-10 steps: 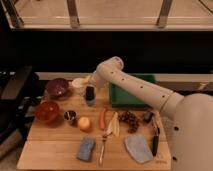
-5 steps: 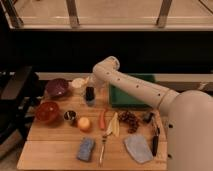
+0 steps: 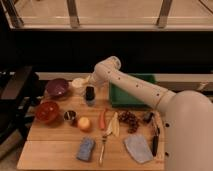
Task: Place eraser in red bowl
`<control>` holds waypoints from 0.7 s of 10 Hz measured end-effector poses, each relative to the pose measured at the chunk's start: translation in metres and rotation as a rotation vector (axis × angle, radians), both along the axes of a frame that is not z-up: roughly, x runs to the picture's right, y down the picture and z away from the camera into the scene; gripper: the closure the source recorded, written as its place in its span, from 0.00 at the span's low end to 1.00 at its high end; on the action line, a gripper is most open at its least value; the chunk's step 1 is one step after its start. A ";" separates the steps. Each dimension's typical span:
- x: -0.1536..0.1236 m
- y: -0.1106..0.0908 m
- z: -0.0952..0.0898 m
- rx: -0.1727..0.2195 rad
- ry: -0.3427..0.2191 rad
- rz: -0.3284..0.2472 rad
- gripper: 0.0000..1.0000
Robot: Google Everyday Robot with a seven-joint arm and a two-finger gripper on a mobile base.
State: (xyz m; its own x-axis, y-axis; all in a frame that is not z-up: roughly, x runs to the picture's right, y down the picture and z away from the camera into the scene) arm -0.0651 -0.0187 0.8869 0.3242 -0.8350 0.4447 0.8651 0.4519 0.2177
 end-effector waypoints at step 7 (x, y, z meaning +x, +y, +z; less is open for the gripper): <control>-0.010 0.003 0.008 -0.005 -0.029 -0.019 0.71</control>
State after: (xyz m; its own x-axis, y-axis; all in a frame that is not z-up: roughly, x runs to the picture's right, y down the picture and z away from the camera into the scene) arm -0.0747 -0.0153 0.8952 0.2956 -0.8385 0.4578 0.8667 0.4369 0.2406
